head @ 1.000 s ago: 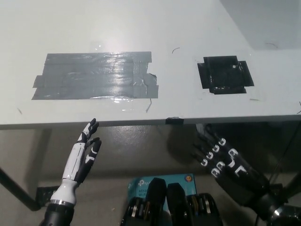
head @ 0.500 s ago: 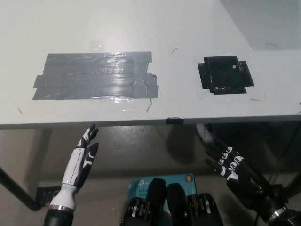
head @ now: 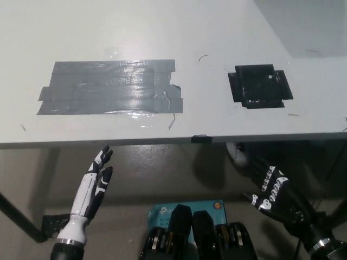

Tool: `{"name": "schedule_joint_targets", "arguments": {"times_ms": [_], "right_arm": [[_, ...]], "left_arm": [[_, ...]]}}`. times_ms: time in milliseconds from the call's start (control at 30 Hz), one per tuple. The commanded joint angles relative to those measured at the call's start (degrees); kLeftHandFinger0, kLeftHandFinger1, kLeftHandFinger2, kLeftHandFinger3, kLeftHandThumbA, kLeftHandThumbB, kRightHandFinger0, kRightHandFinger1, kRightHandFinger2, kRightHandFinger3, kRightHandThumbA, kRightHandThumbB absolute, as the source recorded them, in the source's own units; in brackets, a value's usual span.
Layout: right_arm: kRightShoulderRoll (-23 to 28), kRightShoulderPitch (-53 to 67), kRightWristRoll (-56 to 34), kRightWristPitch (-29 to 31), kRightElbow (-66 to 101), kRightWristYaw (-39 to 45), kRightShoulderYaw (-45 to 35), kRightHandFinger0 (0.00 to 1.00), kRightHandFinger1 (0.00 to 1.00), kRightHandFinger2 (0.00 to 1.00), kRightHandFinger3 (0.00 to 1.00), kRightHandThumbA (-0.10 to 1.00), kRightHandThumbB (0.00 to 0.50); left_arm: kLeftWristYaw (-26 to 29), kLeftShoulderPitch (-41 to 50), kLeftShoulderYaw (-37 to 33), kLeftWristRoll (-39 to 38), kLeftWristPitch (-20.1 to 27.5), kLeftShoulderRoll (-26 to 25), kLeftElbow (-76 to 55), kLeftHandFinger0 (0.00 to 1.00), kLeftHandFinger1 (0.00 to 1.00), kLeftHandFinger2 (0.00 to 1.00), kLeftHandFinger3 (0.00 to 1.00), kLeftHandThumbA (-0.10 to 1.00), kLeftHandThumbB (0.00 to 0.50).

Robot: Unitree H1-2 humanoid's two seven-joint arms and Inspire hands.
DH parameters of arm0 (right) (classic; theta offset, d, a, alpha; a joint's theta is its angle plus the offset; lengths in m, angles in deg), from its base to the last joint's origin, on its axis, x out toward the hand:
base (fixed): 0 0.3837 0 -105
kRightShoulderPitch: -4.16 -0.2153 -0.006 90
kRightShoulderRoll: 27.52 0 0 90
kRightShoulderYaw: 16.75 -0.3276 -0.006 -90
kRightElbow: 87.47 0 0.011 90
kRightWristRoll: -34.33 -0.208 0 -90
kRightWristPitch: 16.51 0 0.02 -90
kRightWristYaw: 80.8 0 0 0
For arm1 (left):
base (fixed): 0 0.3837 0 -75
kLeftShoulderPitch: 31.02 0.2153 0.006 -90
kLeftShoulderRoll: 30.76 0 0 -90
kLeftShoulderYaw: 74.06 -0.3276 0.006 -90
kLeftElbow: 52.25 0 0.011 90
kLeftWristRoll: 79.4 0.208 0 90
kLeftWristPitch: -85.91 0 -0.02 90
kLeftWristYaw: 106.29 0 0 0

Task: A grey duster is kept infront of the robot in the middle of the table and the robot extends its right arm to grab the duster, picks it up and hands it to a person

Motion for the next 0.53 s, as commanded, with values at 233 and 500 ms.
{"name": "schedule_joint_targets", "arguments": {"times_ms": [233, 500], "right_arm": [[-0.60, -1.33, 6.00, 6.63, 0.19, -0.31, -1.54, 1.00, 1.00, 1.00, 1.00, 0.91, 0.416], [-1.18, -1.45, 6.75, 6.13, 0.25, 0.01, -1.97, 1.00, 1.00, 1.00, 1.00, 0.92, 0.429]], "left_arm": [[-0.01, -0.44, 0.48, -0.93, 2.07, -0.52, -1.36, 0.91, 1.00, 1.00, 1.00, 1.00, 0.226], [0.05, -0.47, 0.41, -0.99, 2.07, -0.47, -1.16, 0.92, 1.00, 1.00, 1.00, 1.00, 0.213]]}}
